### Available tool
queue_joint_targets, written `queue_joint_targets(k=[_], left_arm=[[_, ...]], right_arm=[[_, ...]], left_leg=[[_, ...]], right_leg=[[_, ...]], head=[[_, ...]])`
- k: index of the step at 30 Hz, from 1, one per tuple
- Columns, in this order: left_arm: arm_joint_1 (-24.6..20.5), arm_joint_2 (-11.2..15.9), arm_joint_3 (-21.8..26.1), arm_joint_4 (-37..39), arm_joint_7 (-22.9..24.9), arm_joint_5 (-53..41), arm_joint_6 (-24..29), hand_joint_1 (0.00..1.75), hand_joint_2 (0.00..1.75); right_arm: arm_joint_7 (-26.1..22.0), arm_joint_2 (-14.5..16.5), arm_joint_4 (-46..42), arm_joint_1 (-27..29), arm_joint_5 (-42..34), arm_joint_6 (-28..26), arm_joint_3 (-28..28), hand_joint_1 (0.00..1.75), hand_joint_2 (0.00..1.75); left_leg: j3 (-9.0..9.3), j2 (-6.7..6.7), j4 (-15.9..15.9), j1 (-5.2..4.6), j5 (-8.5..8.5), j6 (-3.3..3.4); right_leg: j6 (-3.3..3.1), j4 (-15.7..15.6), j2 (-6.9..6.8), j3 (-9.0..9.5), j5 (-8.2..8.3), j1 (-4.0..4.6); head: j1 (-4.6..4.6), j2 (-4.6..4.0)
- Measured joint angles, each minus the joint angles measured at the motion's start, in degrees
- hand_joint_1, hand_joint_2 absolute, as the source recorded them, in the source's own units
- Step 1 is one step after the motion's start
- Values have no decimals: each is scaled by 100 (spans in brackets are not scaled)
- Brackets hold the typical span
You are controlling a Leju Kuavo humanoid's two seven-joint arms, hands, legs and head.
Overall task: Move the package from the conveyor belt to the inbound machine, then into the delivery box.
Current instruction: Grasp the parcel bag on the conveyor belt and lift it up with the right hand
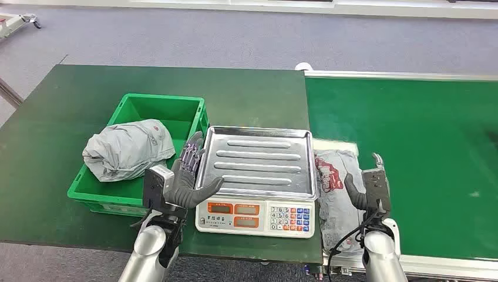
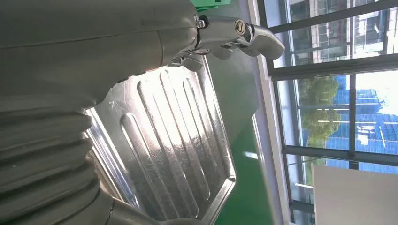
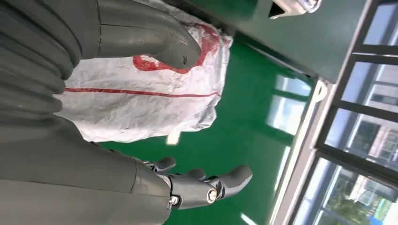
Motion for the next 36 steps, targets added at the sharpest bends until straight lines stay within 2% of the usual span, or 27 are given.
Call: queue_joint_targets(k=[7,17,33,34,36], left_arm=[[1,0,1,-29,23,-4,-50,0,175],[-30,0,1,-96,72,-2,-71,0,175],[-129,-1,2,-109,132,27,-89,0,175],[-131,-1,1,-109,132,28,-89,0,175],[-142,-1,1,-102,133,28,-89,0,175]], right_arm=[[624,1,842,-297,631,426,7,0,175],[653,104,2358,-708,1008,562,168,0,175],[684,232,3073,-791,982,427,214,0,175],[689,241,3082,-782,1002,387,214,15,175],[696,256,3108,-757,1045,304,214,103,175]], left_leg=[[0,0,0,0,1,0],[7,1,0,0,0,0],[88,1,1,1,-13,15],[95,1,1,1,-15,17],[110,2,1,2,-21,20]], right_leg=[[0,0,0,1,0,0],[2,0,0,6,-2,2],[13,-10,1,94,-16,4],[14,-11,1,102,-17,5],[17,-14,1,117,-24,5]], head=[[0,0],[0,0],[0,0],[0,0],[0,0]])
